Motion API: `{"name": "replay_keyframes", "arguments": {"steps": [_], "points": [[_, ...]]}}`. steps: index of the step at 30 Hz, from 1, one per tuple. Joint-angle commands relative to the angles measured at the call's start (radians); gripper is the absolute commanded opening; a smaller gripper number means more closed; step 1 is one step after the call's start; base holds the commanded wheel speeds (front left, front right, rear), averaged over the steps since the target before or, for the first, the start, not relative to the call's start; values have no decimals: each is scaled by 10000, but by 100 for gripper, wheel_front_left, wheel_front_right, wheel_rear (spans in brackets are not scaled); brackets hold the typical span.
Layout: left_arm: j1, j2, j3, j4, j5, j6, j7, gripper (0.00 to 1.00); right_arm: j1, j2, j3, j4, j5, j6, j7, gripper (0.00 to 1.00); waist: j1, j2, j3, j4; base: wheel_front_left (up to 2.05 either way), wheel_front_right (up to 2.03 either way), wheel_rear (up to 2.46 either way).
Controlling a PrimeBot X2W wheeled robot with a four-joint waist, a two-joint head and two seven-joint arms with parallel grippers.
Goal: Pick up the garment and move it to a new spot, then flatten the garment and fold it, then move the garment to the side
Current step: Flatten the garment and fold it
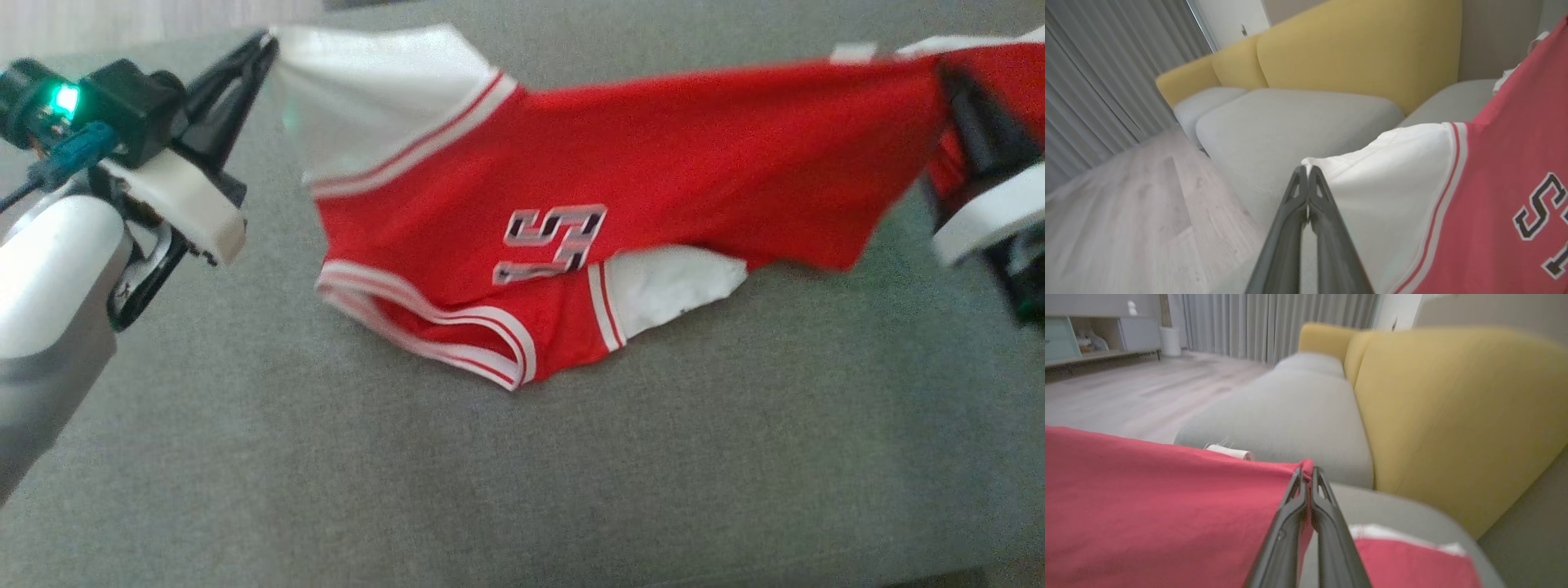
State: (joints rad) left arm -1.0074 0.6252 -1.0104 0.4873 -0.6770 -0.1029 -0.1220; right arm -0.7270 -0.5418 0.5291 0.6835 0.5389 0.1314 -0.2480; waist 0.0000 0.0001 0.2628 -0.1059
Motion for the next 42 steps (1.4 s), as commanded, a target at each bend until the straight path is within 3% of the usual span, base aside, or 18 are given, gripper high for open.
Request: {"name": "replay_keyframes", "arguments": {"steps": [1,12,24,27,32,37,42], "points": [[-772,580,645,-392,258,347,-537,0,-135,-554,-523,-958,-468,-7,-132,0,0,-1,-610,27,0,0,0],[-1175,915,1257,-1916,625,1151,-1148,0,-215,-1389,-2001,-3208,-1520,-7,288,0,0,-1,-1981,289,0,0,0],[-2191,2209,2200,-4089,705,1687,-738,0,-595,-1752,-3627,-5455,-2061,-7,1527,0,0,-1,-2568,364,0,0,0],[-2635,2309,2353,-4298,652,1572,-514,0,-915,-1820,-3503,-5705,-2292,-7,1751,0,0,-1,-2442,372,0,0,0],[-3430,2129,2070,-3897,817,1007,139,0,-1805,-1686,-2606,-5331,-2348,-7,2003,0,0,-1,-1802,466,0,0,0],[-4090,1665,1683,-2535,1140,511,335,0,-2940,-1221,-1736,-4246,-2211,-7,1926,0,0,-1,-690,678,0,0,0],[-5040,1033,1349,-769,1997,311,-368,0,-4161,-591,-1513,-2615,-2105,-7,1385,0,0,-1,260,929,0,0,0]]}}
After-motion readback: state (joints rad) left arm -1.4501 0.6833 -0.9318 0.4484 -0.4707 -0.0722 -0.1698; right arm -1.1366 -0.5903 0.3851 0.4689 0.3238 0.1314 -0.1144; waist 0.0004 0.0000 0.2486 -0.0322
